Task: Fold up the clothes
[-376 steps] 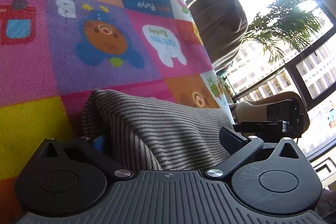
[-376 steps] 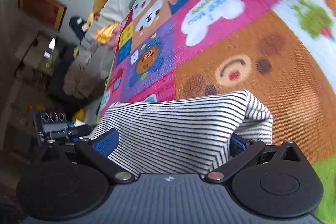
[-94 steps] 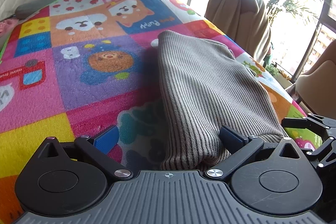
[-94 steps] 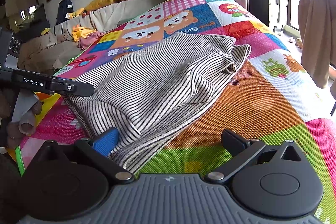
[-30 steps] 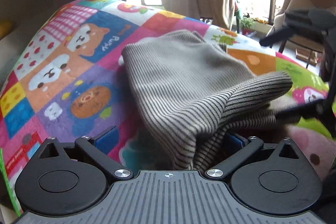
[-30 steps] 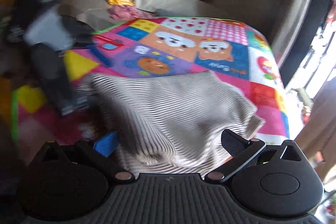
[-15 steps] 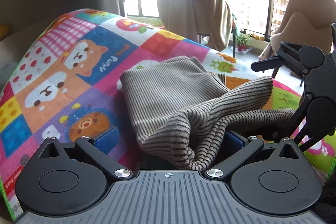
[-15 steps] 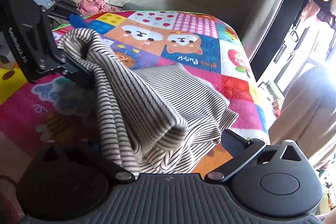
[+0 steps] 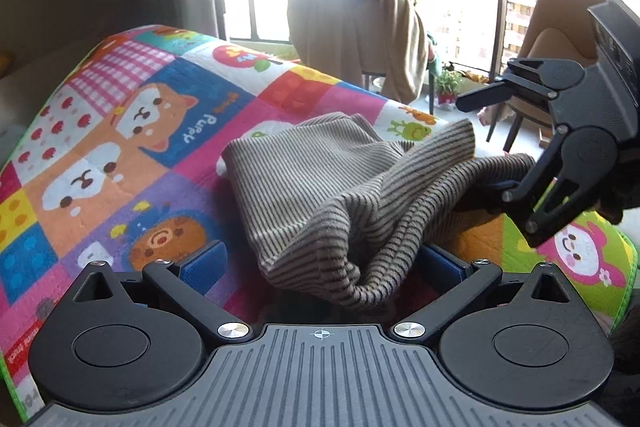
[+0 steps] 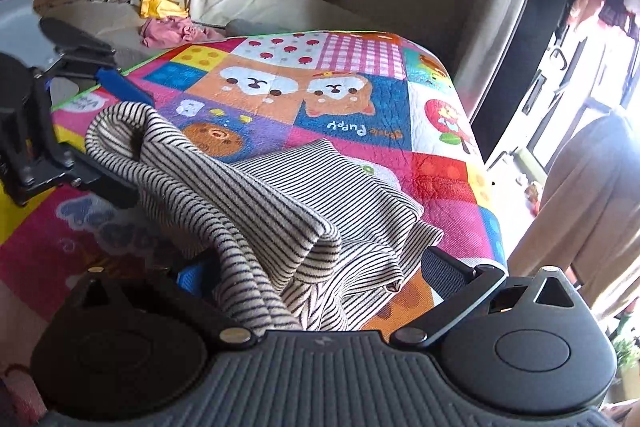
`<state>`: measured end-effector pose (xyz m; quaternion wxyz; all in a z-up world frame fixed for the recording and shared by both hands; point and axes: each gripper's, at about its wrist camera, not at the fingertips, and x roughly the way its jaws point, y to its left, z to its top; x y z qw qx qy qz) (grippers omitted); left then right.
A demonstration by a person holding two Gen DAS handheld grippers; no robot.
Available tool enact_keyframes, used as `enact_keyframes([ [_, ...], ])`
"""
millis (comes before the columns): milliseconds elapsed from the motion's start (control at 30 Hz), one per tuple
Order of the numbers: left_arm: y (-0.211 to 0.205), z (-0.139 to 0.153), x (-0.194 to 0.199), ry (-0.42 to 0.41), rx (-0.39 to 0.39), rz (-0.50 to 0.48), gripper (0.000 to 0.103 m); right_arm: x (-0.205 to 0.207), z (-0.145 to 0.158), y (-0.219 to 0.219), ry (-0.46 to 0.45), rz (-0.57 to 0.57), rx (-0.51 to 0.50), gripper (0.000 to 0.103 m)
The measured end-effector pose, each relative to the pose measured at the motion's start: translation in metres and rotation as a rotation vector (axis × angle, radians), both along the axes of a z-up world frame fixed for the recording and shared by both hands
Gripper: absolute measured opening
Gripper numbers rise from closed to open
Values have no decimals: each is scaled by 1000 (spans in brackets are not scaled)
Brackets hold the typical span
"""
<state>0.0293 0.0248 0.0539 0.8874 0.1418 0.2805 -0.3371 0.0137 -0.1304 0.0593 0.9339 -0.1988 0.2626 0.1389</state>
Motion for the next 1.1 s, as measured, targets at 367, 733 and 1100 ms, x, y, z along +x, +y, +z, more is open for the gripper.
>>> enact_keyframes([
  [367,-32,-25,11,-147,98,-128,103,14,1,-16,60,18,93,103],
  [733,-40,-19,28,-77,30,-185,67,-6,-28,-1,56,176,-50,65],
  [1100,-30,-22,14,79,-42,-147,44,9,-24,1,177,262,83,40],
])
